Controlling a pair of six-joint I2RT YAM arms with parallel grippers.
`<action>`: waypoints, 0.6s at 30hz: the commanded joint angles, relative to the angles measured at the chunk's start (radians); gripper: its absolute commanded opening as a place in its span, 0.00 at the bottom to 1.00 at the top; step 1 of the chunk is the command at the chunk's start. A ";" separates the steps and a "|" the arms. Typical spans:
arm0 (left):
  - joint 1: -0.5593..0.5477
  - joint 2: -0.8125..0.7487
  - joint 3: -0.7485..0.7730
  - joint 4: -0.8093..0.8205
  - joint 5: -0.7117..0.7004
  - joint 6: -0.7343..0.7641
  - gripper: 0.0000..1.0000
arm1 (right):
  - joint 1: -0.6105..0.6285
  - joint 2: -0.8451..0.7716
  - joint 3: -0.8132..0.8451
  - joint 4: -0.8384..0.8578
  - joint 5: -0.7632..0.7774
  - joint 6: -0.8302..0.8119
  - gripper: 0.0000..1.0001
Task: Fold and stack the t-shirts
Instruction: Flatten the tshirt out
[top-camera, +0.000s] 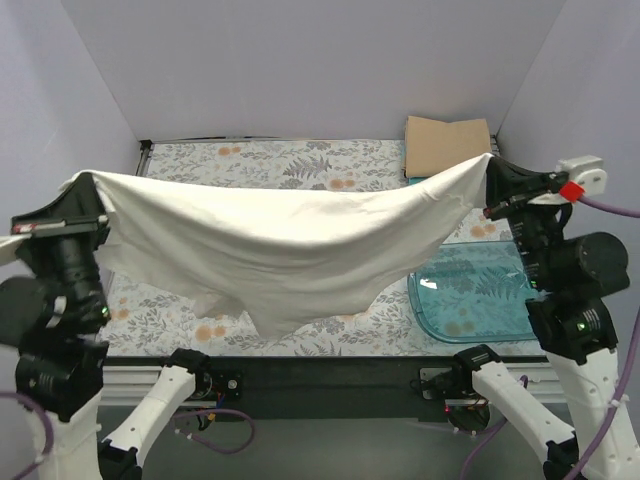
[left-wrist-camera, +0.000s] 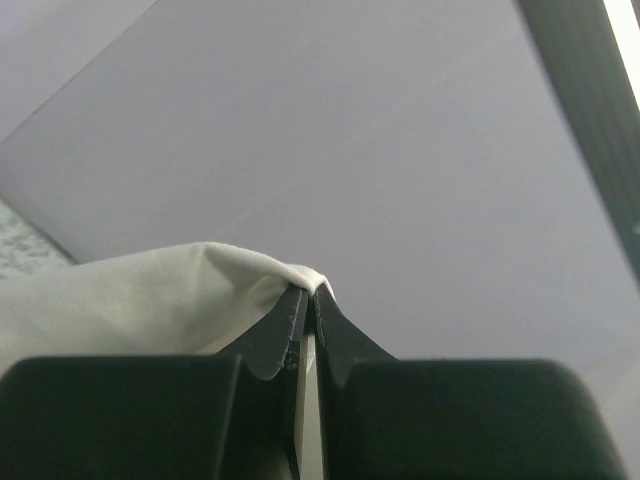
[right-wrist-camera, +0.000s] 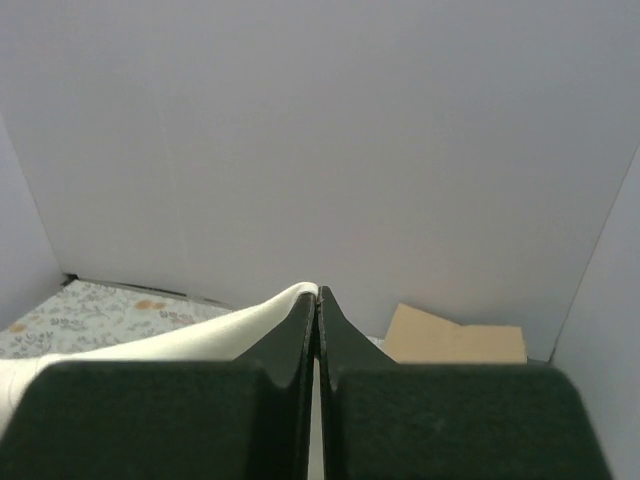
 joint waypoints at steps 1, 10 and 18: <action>0.003 0.189 -0.109 0.062 -0.135 0.034 0.00 | -0.004 0.112 -0.044 0.028 0.062 -0.011 0.01; 0.134 0.771 -0.218 0.088 -0.006 -0.018 0.42 | -0.111 0.715 -0.039 0.080 0.158 -0.048 0.01; 0.248 1.063 -0.033 -0.164 0.132 -0.101 0.79 | -0.121 1.036 0.248 -0.107 0.178 -0.096 0.98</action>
